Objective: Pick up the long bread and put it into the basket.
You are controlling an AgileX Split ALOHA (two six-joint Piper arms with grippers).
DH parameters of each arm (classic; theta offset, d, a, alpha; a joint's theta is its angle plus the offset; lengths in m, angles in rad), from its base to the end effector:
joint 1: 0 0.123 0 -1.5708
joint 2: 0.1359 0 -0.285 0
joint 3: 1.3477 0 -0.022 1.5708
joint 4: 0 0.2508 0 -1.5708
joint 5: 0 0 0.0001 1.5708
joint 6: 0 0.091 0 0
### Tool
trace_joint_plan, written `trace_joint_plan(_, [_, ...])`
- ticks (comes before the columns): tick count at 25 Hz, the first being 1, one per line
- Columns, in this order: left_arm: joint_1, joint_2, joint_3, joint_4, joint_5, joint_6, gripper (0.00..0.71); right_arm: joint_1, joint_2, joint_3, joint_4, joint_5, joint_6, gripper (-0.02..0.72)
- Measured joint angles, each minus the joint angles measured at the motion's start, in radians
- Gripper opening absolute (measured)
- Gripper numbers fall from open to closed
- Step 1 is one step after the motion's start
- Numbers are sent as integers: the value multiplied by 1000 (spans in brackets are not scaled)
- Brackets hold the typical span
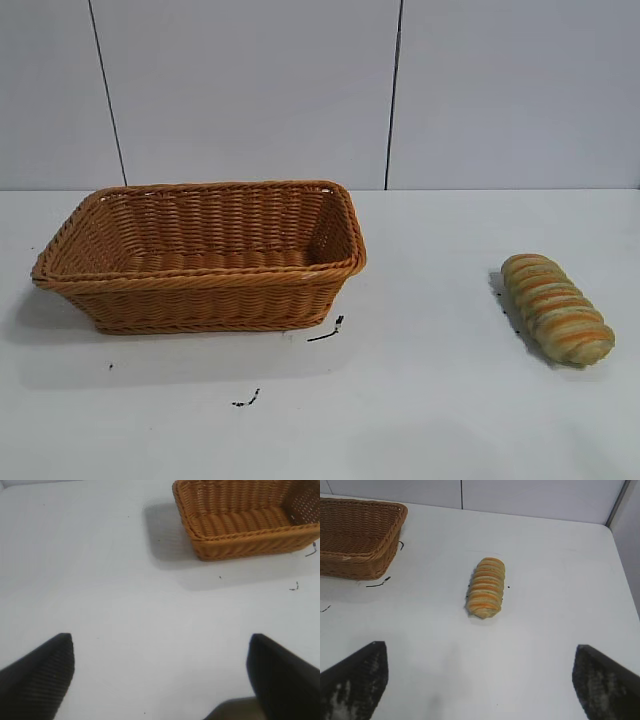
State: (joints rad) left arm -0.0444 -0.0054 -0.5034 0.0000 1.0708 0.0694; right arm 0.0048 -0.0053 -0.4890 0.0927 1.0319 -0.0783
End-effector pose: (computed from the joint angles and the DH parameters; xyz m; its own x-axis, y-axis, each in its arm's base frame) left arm -0.0065 0.0003 0.2774 -0.4525 0.0895 -0.8872 0.0760 0.9952 0.0617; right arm -0.0034 0.0072 0.2768 -0.4311 -0.0326 -0.9017 -0.0896 0.9960 0.0068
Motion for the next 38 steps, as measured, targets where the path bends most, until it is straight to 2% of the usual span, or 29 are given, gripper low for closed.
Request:
trace_joint_plan(13, [0,0,0,0,0,0,696,0,3,-2,-2,-6,1,693])
trace_joint_plan(16, [0,0,0,0,0,0,696,0,77,-13,-3,-25,2,693])
trace_joint_plan(21, [0,0,0,0,0,0,696,0,356,-69,-3,-115,42,693])
trace_joint_plan(24, [0,0,0,0,0,0,696,0,586,-124,-3,-135,45,693])
trace_joint_plan(31, [0,0,0,0,0,0,696,0,1084,-314,-2,-133,45,693])
trace_joint_plan(38, [0,0,0,0,0,0,696,6,1453,-554,-3,-104,45,693])
